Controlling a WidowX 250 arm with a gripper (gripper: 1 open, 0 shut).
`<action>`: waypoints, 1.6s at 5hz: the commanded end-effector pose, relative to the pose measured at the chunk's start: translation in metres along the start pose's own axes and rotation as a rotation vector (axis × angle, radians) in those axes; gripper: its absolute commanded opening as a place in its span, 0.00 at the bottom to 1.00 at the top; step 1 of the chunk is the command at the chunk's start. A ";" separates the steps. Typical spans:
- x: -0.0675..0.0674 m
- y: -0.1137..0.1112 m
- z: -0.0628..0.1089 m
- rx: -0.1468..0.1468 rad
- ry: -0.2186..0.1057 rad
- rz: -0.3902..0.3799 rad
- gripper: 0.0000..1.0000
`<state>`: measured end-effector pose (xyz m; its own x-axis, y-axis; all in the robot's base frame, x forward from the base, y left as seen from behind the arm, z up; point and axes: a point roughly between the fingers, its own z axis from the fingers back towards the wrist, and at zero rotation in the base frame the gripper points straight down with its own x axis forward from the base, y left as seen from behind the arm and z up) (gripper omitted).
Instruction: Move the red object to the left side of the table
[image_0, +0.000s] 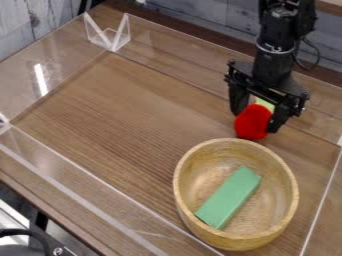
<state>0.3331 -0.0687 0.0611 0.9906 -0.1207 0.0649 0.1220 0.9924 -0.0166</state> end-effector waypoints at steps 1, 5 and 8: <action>0.003 -0.004 0.016 -0.001 -0.051 -0.015 1.00; 0.008 -0.010 0.030 -0.010 -0.093 -0.029 1.00; 0.010 -0.003 0.041 -0.012 -0.118 -0.016 0.00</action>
<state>0.3306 -0.0731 0.0747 0.9855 -0.1422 0.0923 0.1448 0.9892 -0.0217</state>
